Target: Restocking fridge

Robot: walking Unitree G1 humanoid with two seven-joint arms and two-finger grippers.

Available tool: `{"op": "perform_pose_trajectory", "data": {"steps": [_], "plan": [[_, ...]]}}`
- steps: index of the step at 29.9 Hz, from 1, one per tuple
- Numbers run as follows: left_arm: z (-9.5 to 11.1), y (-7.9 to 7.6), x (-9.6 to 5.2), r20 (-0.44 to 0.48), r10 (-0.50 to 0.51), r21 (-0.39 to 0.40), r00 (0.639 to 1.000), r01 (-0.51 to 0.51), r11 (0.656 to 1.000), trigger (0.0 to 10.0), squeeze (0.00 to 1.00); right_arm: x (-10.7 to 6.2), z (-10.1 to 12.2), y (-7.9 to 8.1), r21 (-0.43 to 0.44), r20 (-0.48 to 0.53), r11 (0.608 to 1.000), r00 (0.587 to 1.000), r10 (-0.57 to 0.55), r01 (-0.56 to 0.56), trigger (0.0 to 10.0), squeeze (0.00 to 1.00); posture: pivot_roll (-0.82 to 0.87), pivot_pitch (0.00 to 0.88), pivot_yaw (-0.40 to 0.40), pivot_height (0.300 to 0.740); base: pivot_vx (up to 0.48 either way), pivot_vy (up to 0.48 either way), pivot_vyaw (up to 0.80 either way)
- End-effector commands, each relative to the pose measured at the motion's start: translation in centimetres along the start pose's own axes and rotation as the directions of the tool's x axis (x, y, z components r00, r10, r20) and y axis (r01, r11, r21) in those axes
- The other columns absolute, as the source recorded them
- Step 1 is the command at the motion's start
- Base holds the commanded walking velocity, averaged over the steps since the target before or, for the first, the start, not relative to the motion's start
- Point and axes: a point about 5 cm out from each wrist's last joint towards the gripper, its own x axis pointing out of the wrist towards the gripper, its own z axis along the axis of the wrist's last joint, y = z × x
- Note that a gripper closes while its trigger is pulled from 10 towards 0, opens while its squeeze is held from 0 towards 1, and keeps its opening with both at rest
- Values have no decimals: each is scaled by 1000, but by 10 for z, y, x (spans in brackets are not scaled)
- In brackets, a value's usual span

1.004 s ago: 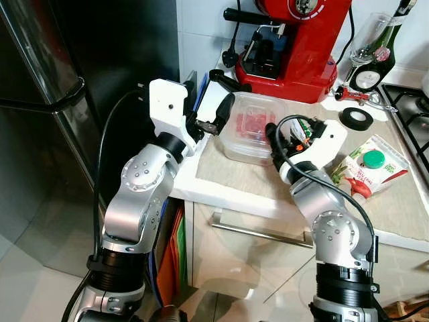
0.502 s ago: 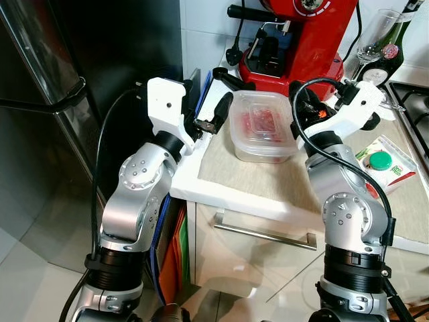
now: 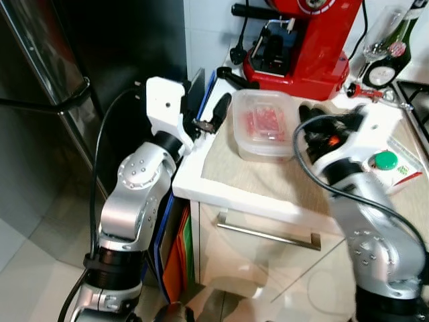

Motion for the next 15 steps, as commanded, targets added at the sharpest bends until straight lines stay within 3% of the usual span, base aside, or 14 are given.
{"op": "perform_pose_trajectory", "data": {"steps": [1,9,15], "plan": [[1,-4,5,0,-29,3,1000,29,1000,10000,0,-7,-6,5,-36,-15,999,1000,15,-15,10000,1000,76,4,33,730,0,0,0],[1,-3,5,0,-25,7,1000,25,1000,10000,0,-14,-18,17,41,-71,997,995,71,-68,10000,1000,82,6,33,730,0,0,0],[2,-2,5,2,-23,9,1000,22,1000,10000,0,-16,-21,19,43,-78,996,993,86,-82,10000,1000,80,4,32,730,0,0,0]]}}
